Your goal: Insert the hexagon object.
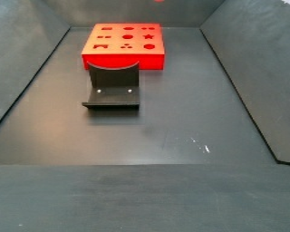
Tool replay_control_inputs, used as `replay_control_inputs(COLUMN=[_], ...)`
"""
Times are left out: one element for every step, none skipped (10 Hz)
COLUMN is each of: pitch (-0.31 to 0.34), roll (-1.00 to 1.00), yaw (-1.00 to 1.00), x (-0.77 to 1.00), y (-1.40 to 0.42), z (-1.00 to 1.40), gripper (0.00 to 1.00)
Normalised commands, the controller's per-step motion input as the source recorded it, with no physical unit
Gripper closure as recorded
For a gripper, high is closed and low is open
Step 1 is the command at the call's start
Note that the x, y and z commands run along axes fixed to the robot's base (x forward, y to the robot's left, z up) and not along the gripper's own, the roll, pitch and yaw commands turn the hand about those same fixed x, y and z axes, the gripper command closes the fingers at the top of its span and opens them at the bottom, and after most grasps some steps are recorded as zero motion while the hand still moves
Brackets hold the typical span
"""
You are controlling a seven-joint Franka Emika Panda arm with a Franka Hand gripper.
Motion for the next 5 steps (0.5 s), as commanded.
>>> replay_control_inputs(pitch=[-0.017, 0.0, 0.0, 0.0, -0.003], roll=[0.09, 0.05, 0.07, 0.06, 0.06], yaw=[0.1, 0.22, 0.29, 0.46, 0.63], x=[0.18, 0.35, 0.33, 0.17, 0.18], y=[0.28, 0.67, 0.6, 0.52, 0.31], z=[-0.33, -0.45, -0.45, -0.44, -0.49], gripper=[1.0, 1.0, 1.0, 1.0, 1.0])
